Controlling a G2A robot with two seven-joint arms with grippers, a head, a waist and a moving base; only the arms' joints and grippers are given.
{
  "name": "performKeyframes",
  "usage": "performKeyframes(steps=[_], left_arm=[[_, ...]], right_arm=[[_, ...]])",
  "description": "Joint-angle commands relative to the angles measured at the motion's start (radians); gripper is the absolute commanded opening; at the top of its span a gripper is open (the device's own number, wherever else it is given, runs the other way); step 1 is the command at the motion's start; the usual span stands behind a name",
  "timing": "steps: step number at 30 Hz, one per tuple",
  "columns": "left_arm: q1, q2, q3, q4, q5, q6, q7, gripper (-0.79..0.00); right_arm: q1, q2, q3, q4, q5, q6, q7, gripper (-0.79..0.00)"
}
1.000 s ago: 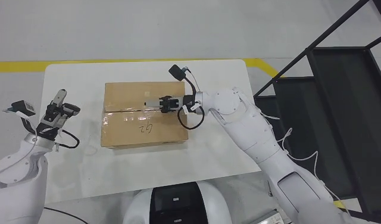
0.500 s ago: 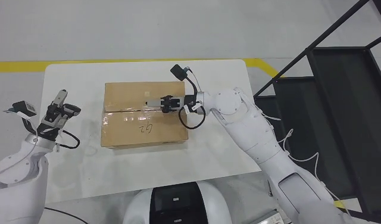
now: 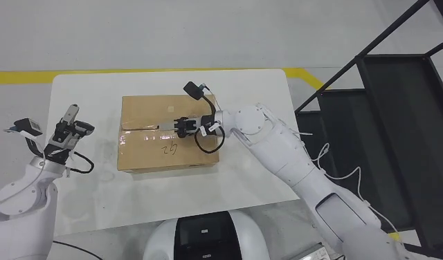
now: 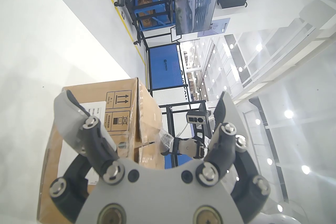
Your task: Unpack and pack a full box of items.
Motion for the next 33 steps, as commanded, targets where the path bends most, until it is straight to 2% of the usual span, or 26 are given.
performKeyframes(steps=[1,13,22,27,33], left_arm=[[0.009,0.000,-0.003,-0.006,0.001,0.001,0.005,0.000],[0.038,-0.002,-0.021,-0.028,0.002,0.008,0.019,0.000],[0.058,-0.003,-0.037,-0.050,0.006,0.014,0.030,0.000],[0.063,-0.004,-0.037,-0.058,0.007,0.020,0.031,0.000],[0.063,-0.006,-0.031,-0.065,0.006,0.030,0.023,0.000]], right_arm=[[0.039,-0.019,-0.039,0.047,0.015,-0.013,-0.022,0.000],[0.201,-0.142,-0.221,0.268,0.105,-0.086,-0.074,0.000],[0.263,-0.230,-0.287,0.393,0.175,-0.190,-0.118,0.000],[0.261,-0.261,-0.294,0.455,0.222,-0.250,-0.123,0.000],[0.271,-0.263,-0.268,0.497,0.233,-0.309,-0.070,0.000]])
